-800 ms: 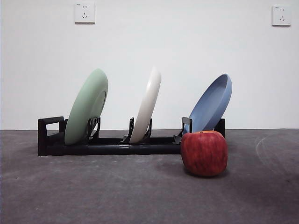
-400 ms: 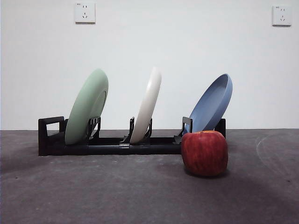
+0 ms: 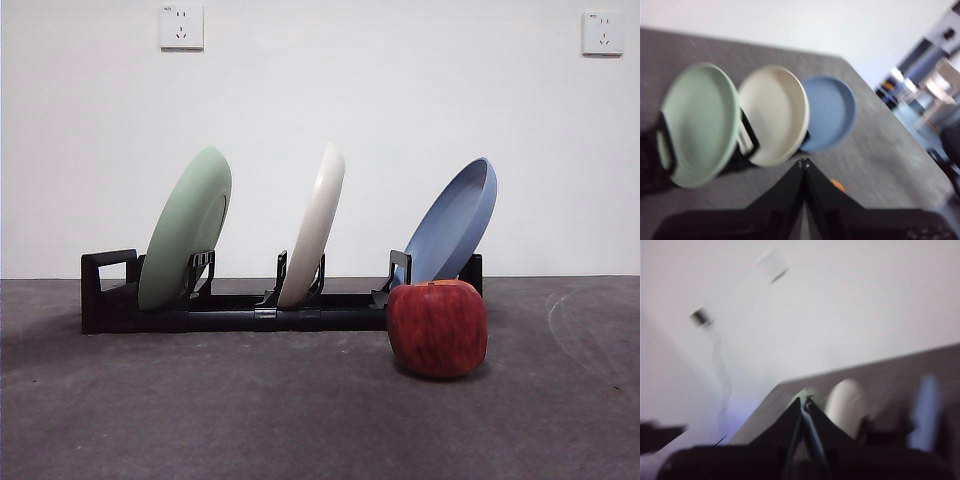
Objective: Take the green plate from the plate rack,put the plate on the table,take the apple from the table,put the apple in the plate
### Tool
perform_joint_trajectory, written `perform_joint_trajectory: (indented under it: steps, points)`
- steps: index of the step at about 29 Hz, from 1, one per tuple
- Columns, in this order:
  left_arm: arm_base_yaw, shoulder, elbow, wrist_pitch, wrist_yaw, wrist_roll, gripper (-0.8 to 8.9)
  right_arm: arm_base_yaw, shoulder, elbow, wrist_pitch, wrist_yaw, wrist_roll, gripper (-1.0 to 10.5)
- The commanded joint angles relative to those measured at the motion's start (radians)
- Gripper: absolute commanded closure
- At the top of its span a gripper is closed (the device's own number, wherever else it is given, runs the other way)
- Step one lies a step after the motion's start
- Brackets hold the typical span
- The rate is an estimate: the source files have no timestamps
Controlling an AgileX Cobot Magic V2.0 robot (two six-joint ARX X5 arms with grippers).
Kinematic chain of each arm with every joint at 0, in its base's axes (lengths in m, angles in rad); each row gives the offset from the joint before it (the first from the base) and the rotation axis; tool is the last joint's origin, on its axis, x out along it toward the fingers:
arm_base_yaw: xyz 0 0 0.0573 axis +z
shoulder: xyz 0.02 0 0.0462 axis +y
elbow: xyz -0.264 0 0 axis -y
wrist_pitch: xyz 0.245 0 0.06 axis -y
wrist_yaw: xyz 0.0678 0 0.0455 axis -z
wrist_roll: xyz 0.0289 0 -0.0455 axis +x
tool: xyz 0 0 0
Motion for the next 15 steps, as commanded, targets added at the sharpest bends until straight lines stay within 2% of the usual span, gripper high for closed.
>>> perform_joint_trajectory:
  steps: [1,4,7,11,14,15]
  points:
    - [-0.005,0.078,0.138,-0.158,0.048,0.108,8.18,0.002,0.108,0.124,-0.101,-0.138,0.0,9.6]
    - [-0.028,0.157,0.257,-0.312,0.037,0.196,8.18,0.025,0.212,0.246,-0.251,-0.211,-0.07,9.6]
    - [-0.055,0.225,0.344,-0.413,0.035,0.243,8.18,0.08,0.315,0.364,-0.437,-0.184,-0.185,9.6]
    - [-0.087,0.29,0.408,-0.435,0.035,0.247,8.18,0.187,0.439,0.493,-0.63,-0.045,-0.324,9.5]
    - [-0.116,0.319,0.426,-0.419,0.035,0.248,8.13,0.269,0.508,0.558,-0.702,0.06,-0.386,9.3]
    - [-0.129,0.328,0.427,-0.407,0.033,0.253,8.08,0.299,0.534,0.583,-0.719,0.113,-0.397,8.8]
